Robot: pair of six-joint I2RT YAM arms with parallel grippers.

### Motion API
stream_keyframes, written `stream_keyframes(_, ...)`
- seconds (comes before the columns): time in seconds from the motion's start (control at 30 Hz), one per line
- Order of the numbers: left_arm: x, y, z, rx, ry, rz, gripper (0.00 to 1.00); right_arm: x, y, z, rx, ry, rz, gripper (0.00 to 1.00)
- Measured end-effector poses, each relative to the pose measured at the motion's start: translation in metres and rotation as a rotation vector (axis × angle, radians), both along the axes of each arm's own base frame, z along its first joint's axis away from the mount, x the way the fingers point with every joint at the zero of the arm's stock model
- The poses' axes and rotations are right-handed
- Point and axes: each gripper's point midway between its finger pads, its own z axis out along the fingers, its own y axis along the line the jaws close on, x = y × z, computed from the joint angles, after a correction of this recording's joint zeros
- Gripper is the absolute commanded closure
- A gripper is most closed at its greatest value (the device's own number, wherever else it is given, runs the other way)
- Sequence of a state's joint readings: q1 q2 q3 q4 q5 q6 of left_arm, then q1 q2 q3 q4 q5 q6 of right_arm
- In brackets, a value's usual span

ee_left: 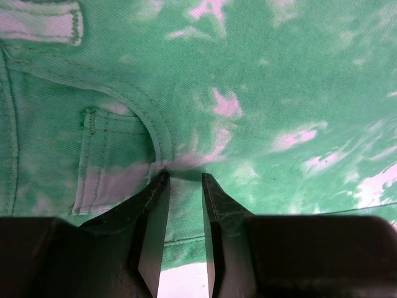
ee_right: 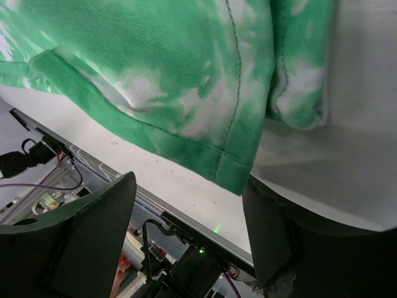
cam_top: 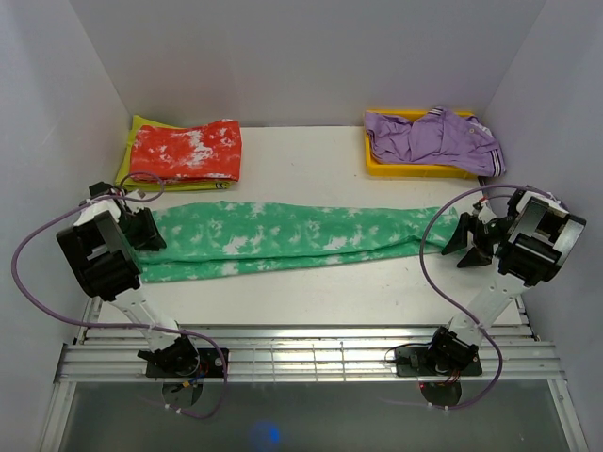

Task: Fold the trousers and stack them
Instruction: Fold the trousers

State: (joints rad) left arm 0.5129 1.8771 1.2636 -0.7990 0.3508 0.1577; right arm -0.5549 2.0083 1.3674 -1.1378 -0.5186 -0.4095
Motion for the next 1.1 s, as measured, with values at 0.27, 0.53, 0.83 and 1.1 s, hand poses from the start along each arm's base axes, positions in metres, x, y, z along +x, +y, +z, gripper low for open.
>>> stream_keyframes(0.27,-0.004,-0.004,0.000,0.002,-0.008,-0.012,0.61,0.010,-0.003,-0.009,0.020,0.017,-0.028,0.27)
stream_keyframes(0.53,-0.005,-0.003,0.000,0.006,-0.008,-0.022,0.62,0.028,-0.021,-0.003,0.069,-0.064,-0.087,0.25)
stream_keyframes(0.83,-0.007,-0.001,0.000,0.019,0.005,-0.026,0.61,0.034,-0.013,-0.007,0.159,-0.068,-0.122,0.48)
stream_keyframes(1.1,-0.009,0.001,0.000,0.035,0.027,-0.032,0.62,0.037,-0.020,-0.002,0.166,-0.060,-0.133,0.81)
